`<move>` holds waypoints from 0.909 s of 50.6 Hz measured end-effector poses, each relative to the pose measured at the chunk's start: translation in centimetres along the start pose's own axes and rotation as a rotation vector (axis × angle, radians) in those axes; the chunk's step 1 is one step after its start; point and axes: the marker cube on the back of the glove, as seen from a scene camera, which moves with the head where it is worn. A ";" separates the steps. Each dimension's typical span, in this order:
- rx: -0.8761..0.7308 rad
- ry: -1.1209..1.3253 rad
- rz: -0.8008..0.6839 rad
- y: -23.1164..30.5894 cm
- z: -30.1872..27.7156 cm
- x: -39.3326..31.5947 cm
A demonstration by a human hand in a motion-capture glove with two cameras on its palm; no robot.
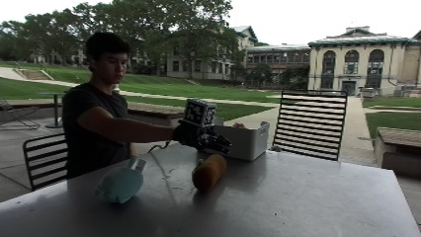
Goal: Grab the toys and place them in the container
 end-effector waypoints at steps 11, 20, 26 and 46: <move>-0.110 -0.042 0.059 -1.3 5.0 1.3; -0.204 0.044 0.106 -1.1 6.5 1.0; -0.139 0.069 0.104 -1.2 7.4 0.0; 0.046 0.067 0.085 -3.0 6.9 0.6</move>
